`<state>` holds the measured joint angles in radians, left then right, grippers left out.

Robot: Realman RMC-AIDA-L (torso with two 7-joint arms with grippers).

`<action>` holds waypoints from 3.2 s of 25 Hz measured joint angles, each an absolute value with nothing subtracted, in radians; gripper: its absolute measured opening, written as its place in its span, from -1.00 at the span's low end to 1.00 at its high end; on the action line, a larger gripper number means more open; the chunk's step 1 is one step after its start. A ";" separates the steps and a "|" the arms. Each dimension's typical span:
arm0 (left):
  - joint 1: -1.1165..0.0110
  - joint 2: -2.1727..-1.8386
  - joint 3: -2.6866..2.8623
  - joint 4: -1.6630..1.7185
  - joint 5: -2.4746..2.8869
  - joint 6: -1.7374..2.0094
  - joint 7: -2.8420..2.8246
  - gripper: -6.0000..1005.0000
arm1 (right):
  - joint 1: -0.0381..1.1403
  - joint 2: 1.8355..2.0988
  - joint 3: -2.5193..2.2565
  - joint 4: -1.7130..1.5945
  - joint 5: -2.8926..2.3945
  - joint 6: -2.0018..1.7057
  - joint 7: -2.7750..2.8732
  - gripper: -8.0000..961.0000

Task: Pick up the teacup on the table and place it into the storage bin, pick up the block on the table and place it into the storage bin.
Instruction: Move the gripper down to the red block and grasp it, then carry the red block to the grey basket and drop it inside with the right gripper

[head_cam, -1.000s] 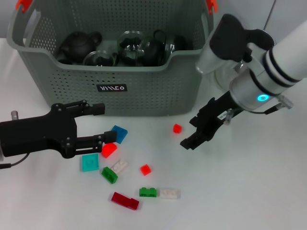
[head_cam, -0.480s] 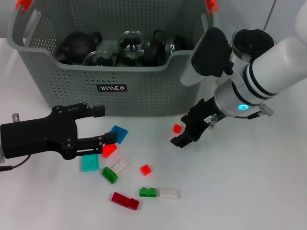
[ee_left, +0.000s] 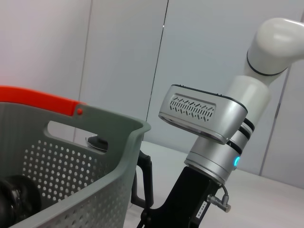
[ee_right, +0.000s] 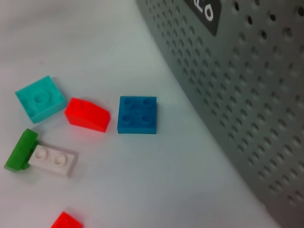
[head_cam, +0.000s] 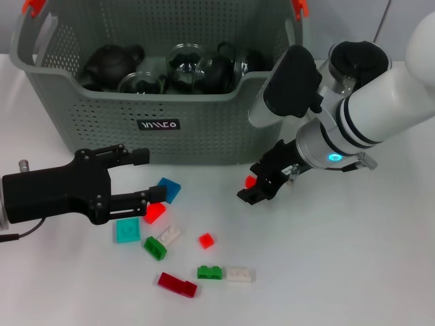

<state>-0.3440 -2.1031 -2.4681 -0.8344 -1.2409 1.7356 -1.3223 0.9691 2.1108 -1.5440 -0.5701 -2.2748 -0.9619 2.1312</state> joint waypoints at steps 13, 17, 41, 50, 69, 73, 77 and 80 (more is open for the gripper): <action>-0.344 -2.106 -2.468 -0.834 -1.242 1.724 -1.322 0.53 | 0.967 2.111 -1.555 -0.561 -2.275 -0.923 2.132 0.11; -0.344 -2.106 -2.468 -0.834 -1.241 1.721 -1.322 0.53 | 0.966 2.111 -1.556 -0.555 -2.275 -0.913 2.130 0.01; -0.343 -2.105 -2.468 -0.822 -1.248 1.716 -1.322 0.53 | 0.960 2.113 -1.646 -0.554 -2.223 -0.873 2.132 -0.30; -0.344 -2.105 -2.479 -0.821 -1.249 1.717 -1.323 0.53 | 0.958 2.110 -1.640 -0.554 -2.223 -0.873 2.134 -0.35; -0.330 -2.102 -2.494 -0.822 -1.243 1.743 -1.328 0.53 | 0.836 2.098 -1.459 -0.999 -2.221 -1.326 2.127 -0.62; -0.321 -2.102 -2.494 -0.822 -1.242 1.753 -1.323 0.53 | 0.835 2.099 -1.384 -1.126 -2.163 -1.430 2.139 -0.62; -0.307 -2.100 -2.494 -0.822 -1.241 1.760 -1.314 0.53 | 0.877 2.096 -1.304 -1.182 -2.137 -1.446 2.145 -0.62; -0.305 -2.100 -2.488 -0.822 -1.241 1.764 -1.307 0.53 | 0.918 2.096 -1.240 -1.180 -2.140 -1.412 2.140 -0.62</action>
<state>-0.3046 -2.0999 -2.4880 -0.8222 -1.2409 1.7643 -1.3074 0.9183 2.0956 -1.2399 -1.1800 -2.1401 -1.4116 2.1403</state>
